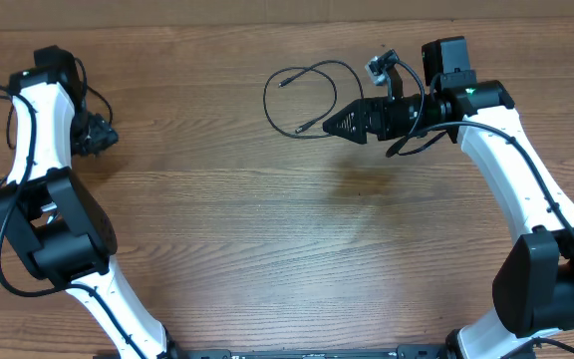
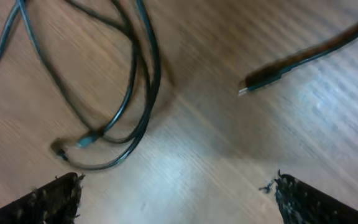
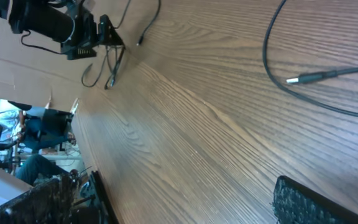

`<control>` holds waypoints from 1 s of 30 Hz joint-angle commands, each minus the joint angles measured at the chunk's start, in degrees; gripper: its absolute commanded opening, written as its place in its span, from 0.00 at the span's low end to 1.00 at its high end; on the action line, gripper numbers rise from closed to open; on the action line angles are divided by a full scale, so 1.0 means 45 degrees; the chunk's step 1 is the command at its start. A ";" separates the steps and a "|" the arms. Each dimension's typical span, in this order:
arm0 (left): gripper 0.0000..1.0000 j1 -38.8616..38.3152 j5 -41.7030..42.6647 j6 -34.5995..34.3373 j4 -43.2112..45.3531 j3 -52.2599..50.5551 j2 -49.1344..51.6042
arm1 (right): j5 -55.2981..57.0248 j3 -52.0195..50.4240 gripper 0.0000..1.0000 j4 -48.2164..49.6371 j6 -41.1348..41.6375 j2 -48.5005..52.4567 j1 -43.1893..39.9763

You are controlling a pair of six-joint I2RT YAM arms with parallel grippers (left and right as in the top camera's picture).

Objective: Untangle cables

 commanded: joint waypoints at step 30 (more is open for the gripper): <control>0.26 0.0928 -0.0685 0.0024 0.4886 -0.2686 -0.0087 | 0.0699 0.0248 1.00 0.0049 -0.0005 -0.0340 -0.0049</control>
